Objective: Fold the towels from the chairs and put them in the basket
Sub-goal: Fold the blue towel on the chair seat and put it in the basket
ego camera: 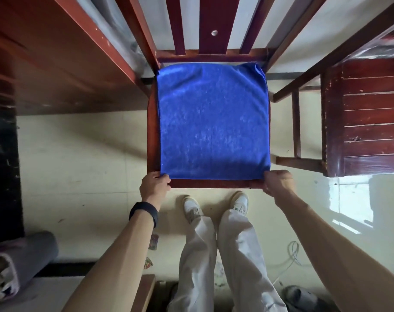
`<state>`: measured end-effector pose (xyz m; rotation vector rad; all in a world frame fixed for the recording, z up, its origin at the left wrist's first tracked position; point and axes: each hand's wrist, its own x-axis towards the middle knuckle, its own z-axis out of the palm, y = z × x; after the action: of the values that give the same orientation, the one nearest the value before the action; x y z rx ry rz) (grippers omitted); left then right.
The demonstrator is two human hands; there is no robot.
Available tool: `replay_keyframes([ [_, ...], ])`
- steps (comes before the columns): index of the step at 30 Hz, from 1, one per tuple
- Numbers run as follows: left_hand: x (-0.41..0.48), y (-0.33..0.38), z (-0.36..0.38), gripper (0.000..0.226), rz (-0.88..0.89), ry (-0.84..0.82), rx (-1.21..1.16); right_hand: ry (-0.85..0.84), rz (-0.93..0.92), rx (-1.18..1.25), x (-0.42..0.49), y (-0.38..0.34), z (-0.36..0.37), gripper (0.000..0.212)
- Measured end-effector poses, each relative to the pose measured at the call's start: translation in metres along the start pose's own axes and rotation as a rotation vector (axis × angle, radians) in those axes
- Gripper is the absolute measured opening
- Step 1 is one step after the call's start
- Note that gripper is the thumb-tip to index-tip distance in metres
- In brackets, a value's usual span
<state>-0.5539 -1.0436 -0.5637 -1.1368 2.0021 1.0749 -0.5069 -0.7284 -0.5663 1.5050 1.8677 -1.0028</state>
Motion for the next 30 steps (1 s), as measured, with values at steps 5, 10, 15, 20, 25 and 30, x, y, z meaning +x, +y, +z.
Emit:
replay_keyframes([
  [5,-0.014,0.030,-0.017,0.004,-0.025,-0.035,-0.171,-0.081,0.031,0.254,-0.017,-0.016,-0.025,0.011],
  [10,-0.035,0.084,-0.044,0.003,0.077,-0.101,-0.558,-0.290,-0.034,0.849,-0.038,-0.061,-0.061,0.010],
  [15,-0.028,0.083,-0.045,0.006,0.103,-0.076,-0.588,-0.315,-0.146,0.938,-0.030,-0.058,-0.072,0.024],
  [20,0.008,0.030,-0.008,0.015,-0.050,0.002,-0.255,-0.066,-0.069,0.356,0.005,-0.025,-0.027,0.015],
  [25,0.026,0.011,0.011,0.010,-0.001,0.086,-0.123,0.046,-0.049,0.249,0.030,-0.017,-0.002,0.012],
  [30,0.030,0.009,0.011,0.027,0.046,0.148,0.128,0.138,-0.147,-0.047,0.021,-0.024,0.002,0.011],
])
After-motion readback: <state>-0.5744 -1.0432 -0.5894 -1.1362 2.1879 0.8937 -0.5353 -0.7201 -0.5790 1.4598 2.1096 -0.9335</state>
